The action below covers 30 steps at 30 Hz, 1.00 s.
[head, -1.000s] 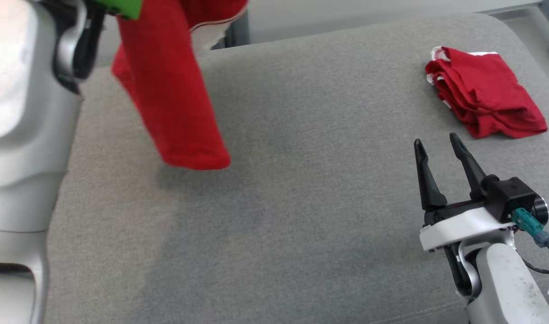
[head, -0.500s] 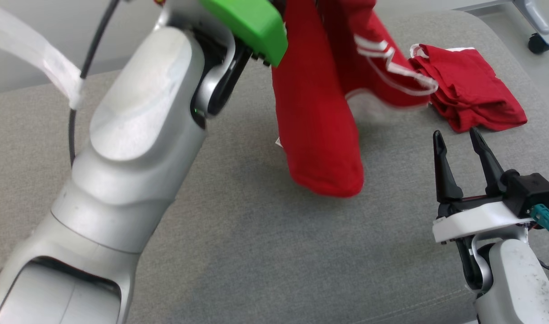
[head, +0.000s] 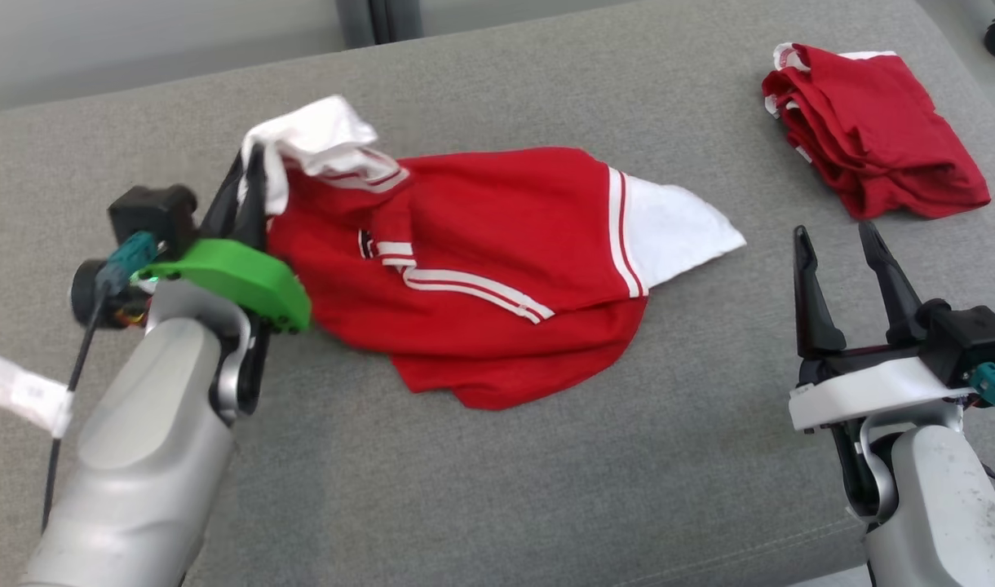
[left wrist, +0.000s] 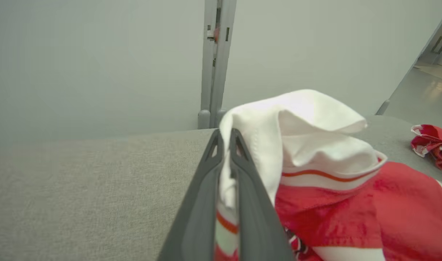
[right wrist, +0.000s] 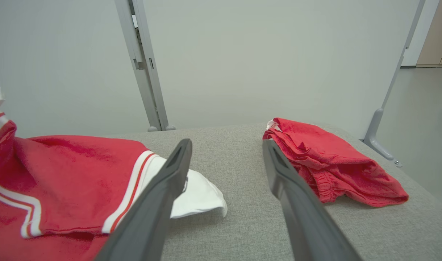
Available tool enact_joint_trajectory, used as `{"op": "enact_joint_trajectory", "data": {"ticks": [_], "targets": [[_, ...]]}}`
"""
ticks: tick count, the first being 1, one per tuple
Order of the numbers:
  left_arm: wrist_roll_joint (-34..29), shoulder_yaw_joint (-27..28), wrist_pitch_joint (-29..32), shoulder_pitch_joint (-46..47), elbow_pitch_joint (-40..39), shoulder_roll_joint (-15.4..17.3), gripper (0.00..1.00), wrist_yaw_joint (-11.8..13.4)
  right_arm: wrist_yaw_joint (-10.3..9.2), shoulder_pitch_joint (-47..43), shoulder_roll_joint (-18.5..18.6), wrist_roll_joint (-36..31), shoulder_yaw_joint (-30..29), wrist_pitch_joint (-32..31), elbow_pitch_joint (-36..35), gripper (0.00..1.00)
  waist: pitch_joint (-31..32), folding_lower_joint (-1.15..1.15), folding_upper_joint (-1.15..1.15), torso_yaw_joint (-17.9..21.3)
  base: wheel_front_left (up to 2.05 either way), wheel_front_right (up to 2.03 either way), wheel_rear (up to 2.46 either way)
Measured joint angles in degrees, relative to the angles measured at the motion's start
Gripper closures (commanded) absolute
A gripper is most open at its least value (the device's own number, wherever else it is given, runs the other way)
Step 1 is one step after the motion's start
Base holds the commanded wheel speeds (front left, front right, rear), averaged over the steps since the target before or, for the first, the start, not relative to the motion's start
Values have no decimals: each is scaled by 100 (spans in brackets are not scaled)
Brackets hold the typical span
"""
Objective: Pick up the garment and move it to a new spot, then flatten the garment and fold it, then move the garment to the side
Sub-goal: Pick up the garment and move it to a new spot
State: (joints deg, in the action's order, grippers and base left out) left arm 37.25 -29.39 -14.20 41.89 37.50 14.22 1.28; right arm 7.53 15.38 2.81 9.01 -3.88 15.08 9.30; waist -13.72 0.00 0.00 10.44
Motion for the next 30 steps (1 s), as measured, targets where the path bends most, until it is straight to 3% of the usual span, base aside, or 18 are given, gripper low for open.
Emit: {"op": "enact_joint_trajectory", "data": {"ticks": [7, 8, 9, 10, 11, 19, 30], "targets": [[-15, 735, -77, -588, -32, 244, 100, 153, 0, 80, -1, -99, -7, 0, -12, 0, -187, 0, 0, -140, 0, 0, 0], [-69, 834, -83, -657, -124, 241, 86, 149, 0, 91, -1, -113, 1, 0, -11, 0, -207, 0, 0, -166, 0, 0, 0], [-146, 925, -85, -744, -214, 230, 53, 129, 0, 101, 0, -131, 8, 0, -8, 0, -224, 0, 0, -193, 0, 0, 0], [-191, 996, -85, -818, -266, 209, 4, 97, 0, 108, -1, -142, 13, 0, -1, 0, -234, 0, 0, -215, 0, 0, 0], [-229, 1085, -85, -921, -346, 164, 0, 63, 0, 115, 0, -153, 23, 0, 8, 0, -243, 0, 0, -242, 0, 0, 0], [-637, 1730, -92, -1551, -801, -125, 0, -237, 0, 164, -1, -258, 75, 0, 89, 0, -123, 0, 0, -371, 0, 0, 0], [-1295, 1992, -92, -2231, -1321, -348, 0, -575, 0, 24, -1, -380, 57, 0, 169, 0, 347, 0, 0, -478, 0, 0, 0]]}}
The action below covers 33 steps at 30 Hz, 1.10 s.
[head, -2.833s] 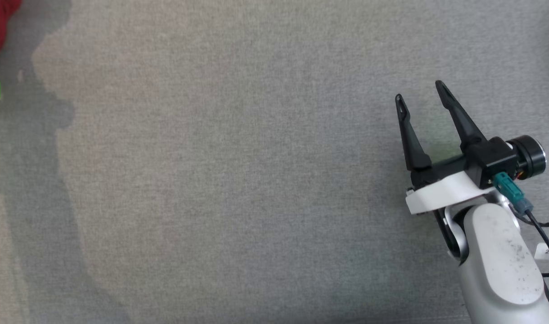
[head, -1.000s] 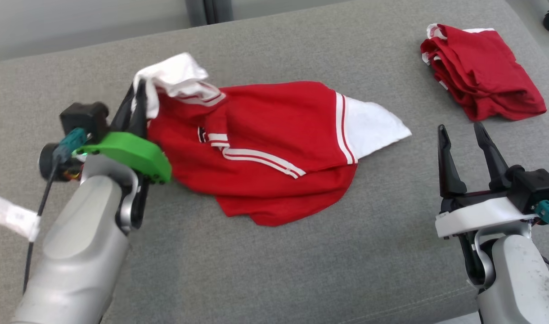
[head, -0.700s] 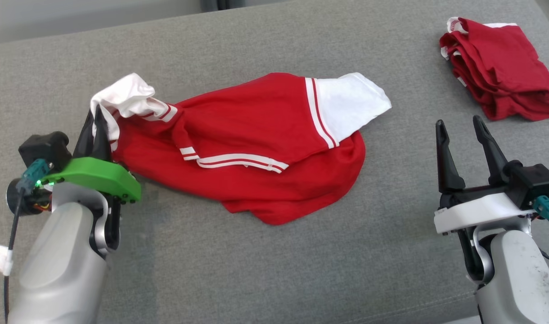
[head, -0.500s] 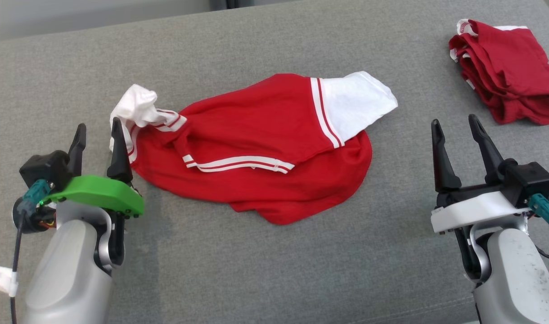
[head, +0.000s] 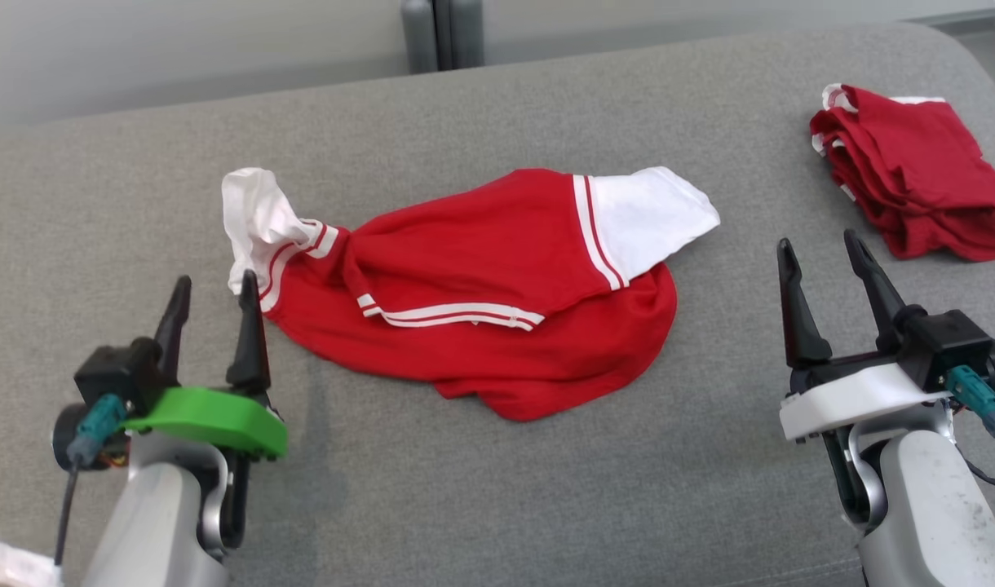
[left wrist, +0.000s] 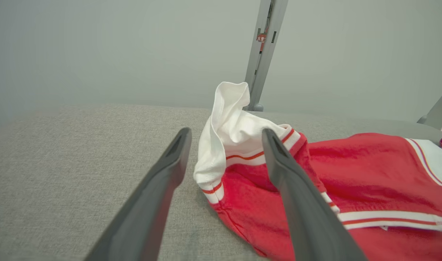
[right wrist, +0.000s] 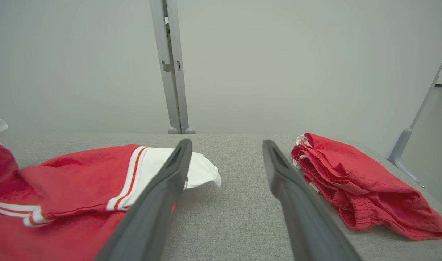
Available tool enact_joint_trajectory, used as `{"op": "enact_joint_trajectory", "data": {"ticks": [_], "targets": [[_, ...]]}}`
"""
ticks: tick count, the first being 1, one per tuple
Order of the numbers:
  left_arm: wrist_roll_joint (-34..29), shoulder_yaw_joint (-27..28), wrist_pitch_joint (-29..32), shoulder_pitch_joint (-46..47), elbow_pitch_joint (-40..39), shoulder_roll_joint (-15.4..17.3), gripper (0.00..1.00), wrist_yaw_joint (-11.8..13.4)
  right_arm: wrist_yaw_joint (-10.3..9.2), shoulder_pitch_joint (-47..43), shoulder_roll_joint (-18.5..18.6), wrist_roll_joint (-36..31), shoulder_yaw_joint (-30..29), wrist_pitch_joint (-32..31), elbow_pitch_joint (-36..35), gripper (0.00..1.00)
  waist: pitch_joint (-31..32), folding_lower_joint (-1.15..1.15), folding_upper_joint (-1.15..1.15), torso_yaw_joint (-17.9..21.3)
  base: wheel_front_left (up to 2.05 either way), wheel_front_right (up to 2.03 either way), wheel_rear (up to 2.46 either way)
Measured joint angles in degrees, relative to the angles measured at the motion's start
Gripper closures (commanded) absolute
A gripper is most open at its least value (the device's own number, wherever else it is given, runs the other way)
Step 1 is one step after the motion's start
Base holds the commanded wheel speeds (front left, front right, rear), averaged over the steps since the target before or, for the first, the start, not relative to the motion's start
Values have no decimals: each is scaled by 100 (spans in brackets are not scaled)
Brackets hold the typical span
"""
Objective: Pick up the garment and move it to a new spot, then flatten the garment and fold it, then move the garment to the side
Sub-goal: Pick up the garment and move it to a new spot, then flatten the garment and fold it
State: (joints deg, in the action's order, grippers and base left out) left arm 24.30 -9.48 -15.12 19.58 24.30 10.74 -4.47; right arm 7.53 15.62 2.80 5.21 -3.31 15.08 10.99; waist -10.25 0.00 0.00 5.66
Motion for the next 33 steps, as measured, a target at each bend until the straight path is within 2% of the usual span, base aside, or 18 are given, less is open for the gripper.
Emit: {"op": "enact_joint_trajectory", "data": {"ticks": [17, 24, 33], "targets": [[-277, 441, 0, -1714, -817, -633, 0, -160, 0, -985, 0, 290, 237, 0, 164, 0, 880, 0, 0, -104, 0, 0, 0], [-300, 493, 0, -2132, -912, -747, 0, -166, 0, -1265, 0, 350, 354, 0, 197, 0, 1039, 0, 0, -158, 0, 0, 0], [-327, 543, 0, -2194, -910, -777, 0, -185, 0, -1365, 0, 369, 394, 0, 212, 0, 1079, 0, 0, -194, 0, 0, 0]]}}
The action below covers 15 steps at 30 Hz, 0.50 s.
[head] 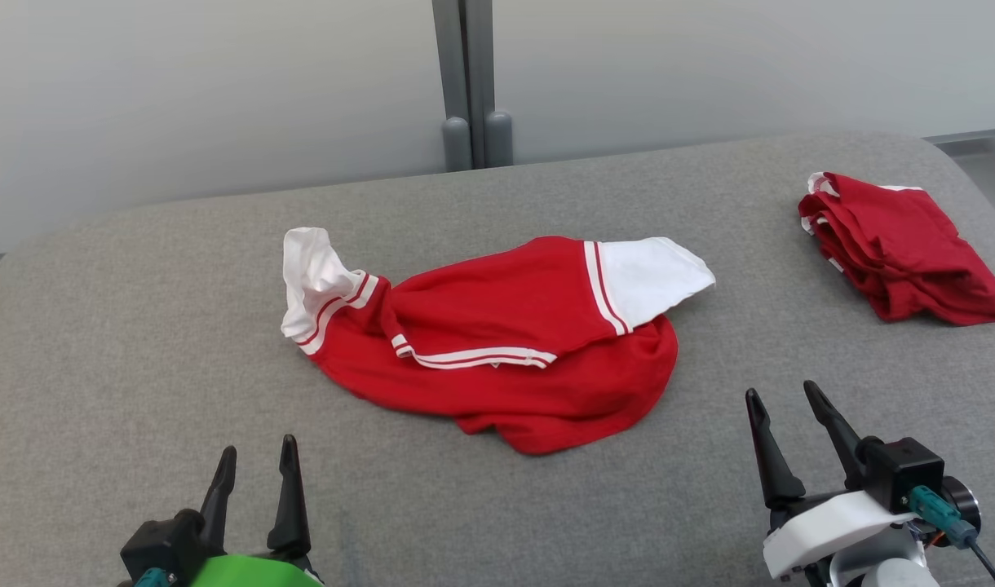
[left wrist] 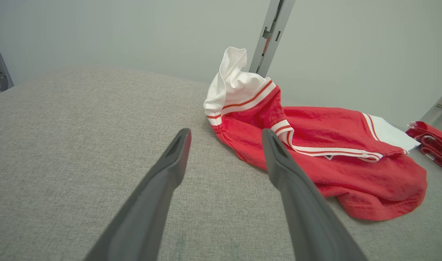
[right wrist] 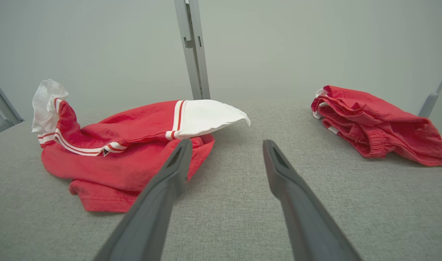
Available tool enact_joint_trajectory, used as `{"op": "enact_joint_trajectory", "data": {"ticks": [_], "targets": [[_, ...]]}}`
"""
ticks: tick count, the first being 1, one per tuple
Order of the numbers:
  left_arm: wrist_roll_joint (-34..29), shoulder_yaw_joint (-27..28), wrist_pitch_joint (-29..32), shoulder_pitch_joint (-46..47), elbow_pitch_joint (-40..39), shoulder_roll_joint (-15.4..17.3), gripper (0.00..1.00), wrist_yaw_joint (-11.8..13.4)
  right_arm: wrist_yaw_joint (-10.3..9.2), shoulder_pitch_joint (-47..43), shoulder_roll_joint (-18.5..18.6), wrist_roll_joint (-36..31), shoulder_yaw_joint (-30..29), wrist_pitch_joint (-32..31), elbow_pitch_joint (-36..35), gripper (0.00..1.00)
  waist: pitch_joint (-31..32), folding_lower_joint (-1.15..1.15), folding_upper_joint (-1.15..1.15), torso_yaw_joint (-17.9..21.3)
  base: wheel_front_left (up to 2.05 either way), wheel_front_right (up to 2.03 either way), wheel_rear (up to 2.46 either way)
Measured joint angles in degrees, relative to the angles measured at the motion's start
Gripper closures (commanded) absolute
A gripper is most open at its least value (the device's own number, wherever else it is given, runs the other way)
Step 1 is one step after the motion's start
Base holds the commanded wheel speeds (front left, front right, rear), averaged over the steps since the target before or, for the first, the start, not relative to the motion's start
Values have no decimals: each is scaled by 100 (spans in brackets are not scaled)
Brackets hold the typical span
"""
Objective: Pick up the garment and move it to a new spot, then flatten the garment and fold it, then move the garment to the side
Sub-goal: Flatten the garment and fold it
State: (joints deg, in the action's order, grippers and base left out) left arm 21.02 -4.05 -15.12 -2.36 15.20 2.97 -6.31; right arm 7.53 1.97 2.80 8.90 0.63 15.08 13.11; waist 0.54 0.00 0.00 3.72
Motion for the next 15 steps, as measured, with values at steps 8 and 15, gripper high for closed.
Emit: {"op": "enact_joint_trajectory", "data": {"ticks": [8, 15], "targets": [[-5, -66, 0, -49, 45, -9, 0, -22, 0, -1, 1, -1, 22, 0, 13, 0, 1, 0, 0, -19, 0, 0, 0], [-14, -166, 0, -44, 37, -10, 0, -23, 0, -3, 0, -1, 46, 0, 15, 0, -48, 0, 0, -19, 0, 0, 0]]}}
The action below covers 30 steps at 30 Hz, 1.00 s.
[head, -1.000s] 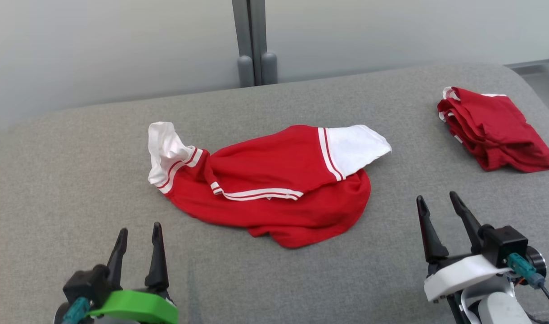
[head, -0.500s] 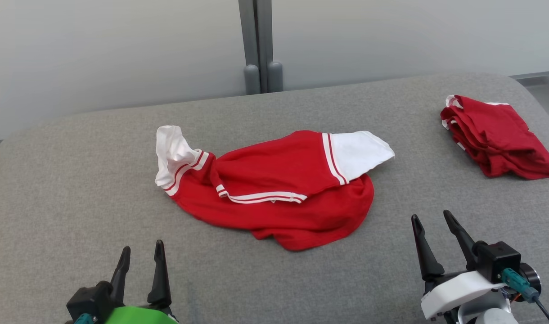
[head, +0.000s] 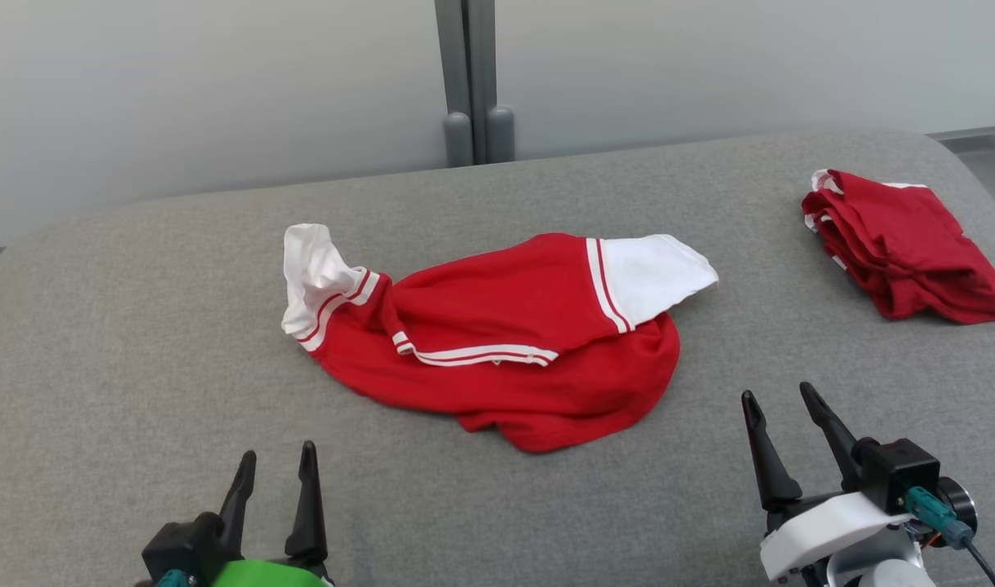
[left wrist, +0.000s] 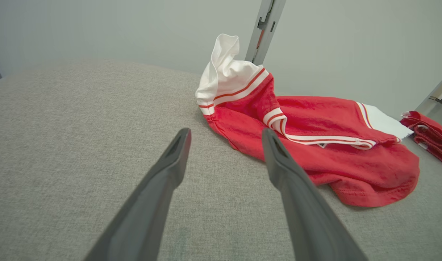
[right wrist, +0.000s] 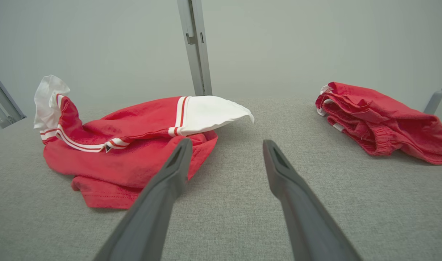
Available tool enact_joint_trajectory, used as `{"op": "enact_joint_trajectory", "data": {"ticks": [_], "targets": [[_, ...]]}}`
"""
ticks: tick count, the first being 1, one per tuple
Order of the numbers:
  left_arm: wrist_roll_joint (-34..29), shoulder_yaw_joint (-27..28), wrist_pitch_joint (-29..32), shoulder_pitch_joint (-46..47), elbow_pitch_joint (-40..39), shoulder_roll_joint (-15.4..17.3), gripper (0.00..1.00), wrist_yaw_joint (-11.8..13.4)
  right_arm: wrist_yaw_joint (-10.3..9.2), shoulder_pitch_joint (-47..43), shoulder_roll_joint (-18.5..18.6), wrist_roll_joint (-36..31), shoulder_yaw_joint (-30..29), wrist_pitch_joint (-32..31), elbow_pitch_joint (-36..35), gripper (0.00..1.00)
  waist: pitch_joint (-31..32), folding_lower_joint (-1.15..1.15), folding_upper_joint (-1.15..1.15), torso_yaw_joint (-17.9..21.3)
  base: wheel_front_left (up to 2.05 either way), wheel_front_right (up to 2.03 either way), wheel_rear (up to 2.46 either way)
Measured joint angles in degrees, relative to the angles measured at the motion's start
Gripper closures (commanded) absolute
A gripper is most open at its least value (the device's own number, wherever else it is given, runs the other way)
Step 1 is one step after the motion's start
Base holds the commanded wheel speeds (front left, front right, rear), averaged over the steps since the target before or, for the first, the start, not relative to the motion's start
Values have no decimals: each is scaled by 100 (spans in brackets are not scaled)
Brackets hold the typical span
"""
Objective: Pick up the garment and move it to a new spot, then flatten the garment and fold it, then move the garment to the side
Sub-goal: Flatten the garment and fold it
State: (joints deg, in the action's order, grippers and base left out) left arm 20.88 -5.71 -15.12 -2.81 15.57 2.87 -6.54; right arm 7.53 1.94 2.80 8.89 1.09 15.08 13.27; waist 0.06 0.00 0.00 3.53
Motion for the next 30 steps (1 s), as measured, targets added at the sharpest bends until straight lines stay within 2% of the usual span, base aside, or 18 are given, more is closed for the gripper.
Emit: {"op": "enact_joint_trajectory", "data": {"ticks": [7, 14, 15, 17, 20, 30], "targets": [[-383, -455, -1, 544, 94, -2, 0, -36, 0, 156, 0, -30, 22, 0, -38, 0, -187, 0, 0, 59, 0, 0, 0], [-708, -1575, 181, 1739, 720, -7, 0, -78, 0, 380, 0, -32, 112, 0, -65, 0, -500, 0, 0, 250, 0, 0, 0], [-770, -1917, 208, 2048, 927, -2, 0, -79, 0, 450, 0, -30, 134, 0, -67, 0, -596, 0, 0, 328, 0, 0, 0], [-798, -2251, 212, 2356, 1177, 8, 0, -85, 0, 520, 1, -23, 141, -1, -80, 0, -709, 0, 0, 423, 0, 0, 0], [-853, -2593, 189, 2704, 1569, 34, 0, -86, 0, 612, 2, 12, 145, 0, -103, 0, -874, 0, 0, 562, 0, 0, 0], [-1323, -2926, 40, 3550, 2658, 170, 0, 0, 0, 840, 1, 131, 140, 0, -148, 0, -1430, 0, 0, 975, 0, 0, 0]]}}
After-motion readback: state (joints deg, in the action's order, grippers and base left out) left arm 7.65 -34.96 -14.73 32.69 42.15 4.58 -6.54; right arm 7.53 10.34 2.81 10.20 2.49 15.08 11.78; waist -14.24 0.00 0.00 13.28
